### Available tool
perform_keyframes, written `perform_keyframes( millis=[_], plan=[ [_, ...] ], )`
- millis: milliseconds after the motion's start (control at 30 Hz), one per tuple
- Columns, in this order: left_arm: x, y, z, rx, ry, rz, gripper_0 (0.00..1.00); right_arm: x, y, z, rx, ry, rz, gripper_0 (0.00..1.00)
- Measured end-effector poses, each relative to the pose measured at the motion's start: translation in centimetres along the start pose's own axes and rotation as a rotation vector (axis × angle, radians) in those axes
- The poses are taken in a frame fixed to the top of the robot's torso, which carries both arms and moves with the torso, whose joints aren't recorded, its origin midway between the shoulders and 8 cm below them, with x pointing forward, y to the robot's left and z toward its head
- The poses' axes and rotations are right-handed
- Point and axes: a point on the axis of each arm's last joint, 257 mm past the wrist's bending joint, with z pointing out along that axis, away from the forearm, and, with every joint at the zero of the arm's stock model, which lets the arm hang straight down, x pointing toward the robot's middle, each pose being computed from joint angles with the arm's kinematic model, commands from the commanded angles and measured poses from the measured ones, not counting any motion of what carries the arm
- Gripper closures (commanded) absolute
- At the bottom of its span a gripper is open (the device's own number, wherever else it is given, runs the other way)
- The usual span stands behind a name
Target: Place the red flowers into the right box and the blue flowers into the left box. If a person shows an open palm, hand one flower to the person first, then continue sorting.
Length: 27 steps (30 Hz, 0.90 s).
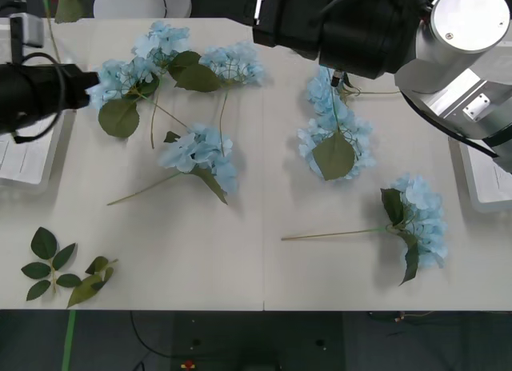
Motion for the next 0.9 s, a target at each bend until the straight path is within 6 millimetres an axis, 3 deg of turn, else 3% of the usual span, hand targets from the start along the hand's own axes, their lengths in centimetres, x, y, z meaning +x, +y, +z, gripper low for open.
perform_keyframes(
  millis=[200, 300, 400, 500, 667, 867, 900],
  plan=[
    [-1.2, 10.5, -5.5, -0.176, 0.123, -0.051, 1.00, 2.0, -2.5, -2.9, 0.091, 0.136, 0.091, 0.00],
    [-1.5, 15.5, -8.4, -0.285, 0.138, -0.066, 1.00, 3.4, -3.6, -4.9, 0.168, 0.216, 0.255, 0.00],
    [-0.6, 20.2, -11.1, -0.396, 0.163, -0.065, 1.00, 4.6, -4.5, -7.0, 0.261, 0.280, 0.402, 0.00],
    [1.2, 23.6, -13.1, -0.476, 0.221, 0.011, 1.00, 5.6, -4.7, -8.7, 0.333, 0.338, 0.434, 0.00],
    [3.7, 27.6, -16.1, -0.569, 0.338, 0.177, 1.00, 7.0, -4.7, -10.7, 0.488, 0.360, 0.664, 0.00],
    [4.7, 29.5, -17.7, -0.629, 0.393, 0.222, 1.00, 9.1, -4.7, -12.8, 0.665, 0.365, 0.870, 0.00],
    [4.7, 29.6, -17.8, -0.633, 0.396, 0.226, 0.89, 9.5, -4.8, -13.1, 0.694, 0.360, 0.909, 0.00]
  ],
)
